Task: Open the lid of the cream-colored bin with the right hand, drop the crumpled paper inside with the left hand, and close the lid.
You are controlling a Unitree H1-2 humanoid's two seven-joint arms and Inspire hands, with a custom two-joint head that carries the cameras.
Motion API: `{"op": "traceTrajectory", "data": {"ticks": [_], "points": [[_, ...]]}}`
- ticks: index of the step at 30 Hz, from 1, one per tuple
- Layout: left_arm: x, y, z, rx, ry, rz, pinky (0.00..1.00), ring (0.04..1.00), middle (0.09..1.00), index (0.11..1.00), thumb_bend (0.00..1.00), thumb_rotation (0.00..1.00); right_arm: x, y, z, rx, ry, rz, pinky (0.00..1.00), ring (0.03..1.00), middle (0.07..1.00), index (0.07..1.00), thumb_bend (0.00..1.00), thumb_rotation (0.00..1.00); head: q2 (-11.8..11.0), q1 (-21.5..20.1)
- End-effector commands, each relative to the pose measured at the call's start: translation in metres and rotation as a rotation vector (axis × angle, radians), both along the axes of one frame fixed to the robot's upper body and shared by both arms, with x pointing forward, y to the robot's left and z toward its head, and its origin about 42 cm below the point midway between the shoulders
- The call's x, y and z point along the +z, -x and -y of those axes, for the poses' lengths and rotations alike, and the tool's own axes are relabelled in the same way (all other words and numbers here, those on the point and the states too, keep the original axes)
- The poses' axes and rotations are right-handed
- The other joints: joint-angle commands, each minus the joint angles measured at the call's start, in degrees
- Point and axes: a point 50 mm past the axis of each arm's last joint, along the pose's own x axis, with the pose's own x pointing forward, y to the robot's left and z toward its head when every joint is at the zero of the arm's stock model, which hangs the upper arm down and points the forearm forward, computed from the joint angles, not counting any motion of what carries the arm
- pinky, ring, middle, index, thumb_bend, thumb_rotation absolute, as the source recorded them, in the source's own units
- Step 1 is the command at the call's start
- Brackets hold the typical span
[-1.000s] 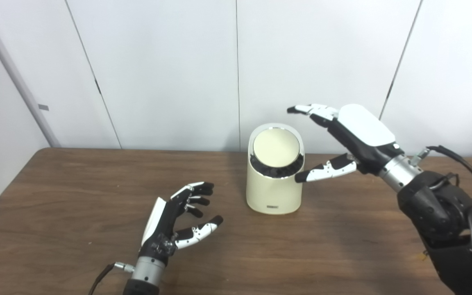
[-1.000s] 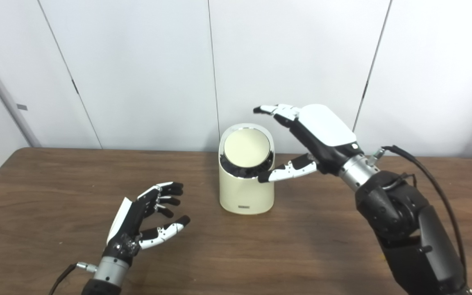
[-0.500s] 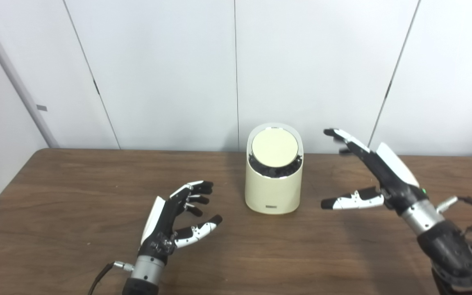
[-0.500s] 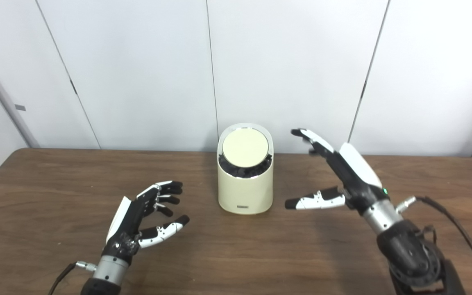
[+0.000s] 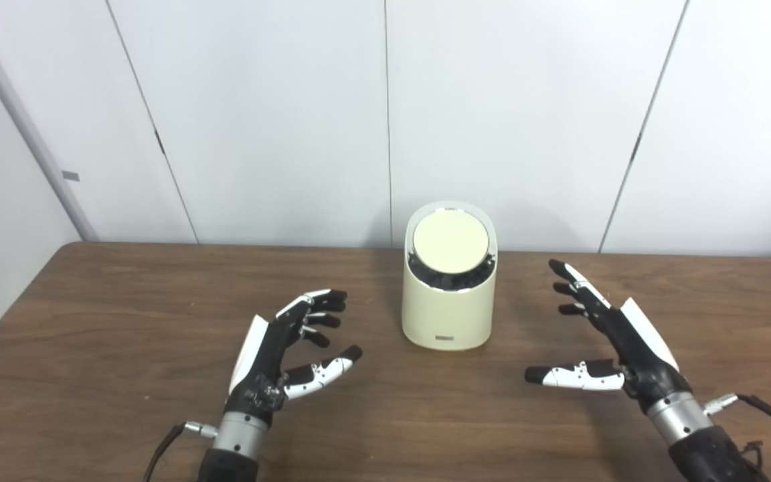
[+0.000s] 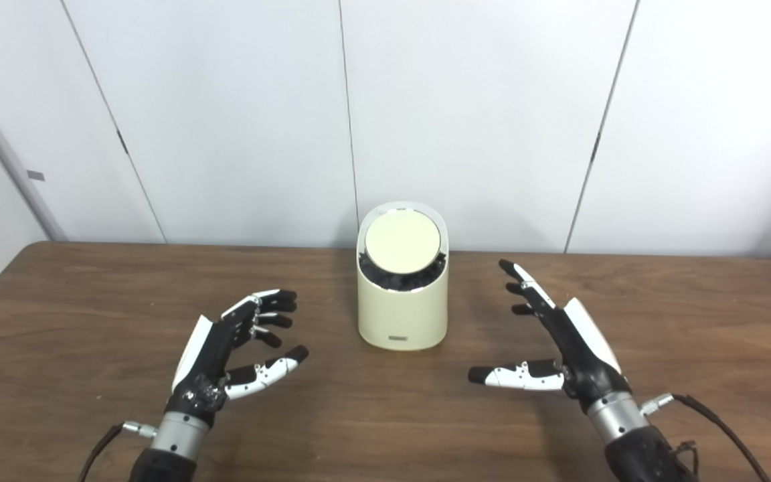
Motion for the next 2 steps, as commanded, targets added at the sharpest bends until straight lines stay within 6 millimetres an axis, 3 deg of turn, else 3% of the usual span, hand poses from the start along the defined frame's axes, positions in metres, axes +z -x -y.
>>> {"op": "traceTrajectory", "data": {"ticks": [1,2], "points": [[0.0157,-0.0069,0.0046,-0.015,0.018,0.072,0.56,0.687,0.746,0.762,0.64,0.1,0.0131,-0.0002,-0.0031,-0.001,-0.011,0.047,0.81,0.913,0.963,0.95,0.84,0.33,0.04,0.01],[0.0157,-0.0069,0.005,-0.017,0.019,0.073,0.56,0.687,0.747,0.763,0.63,0.09,0.0126,0.0008,-0.0041,-0.006,-0.01,0.042,0.81,0.911,0.961,0.947,0.84,0.32,0.04,0.01]]}}
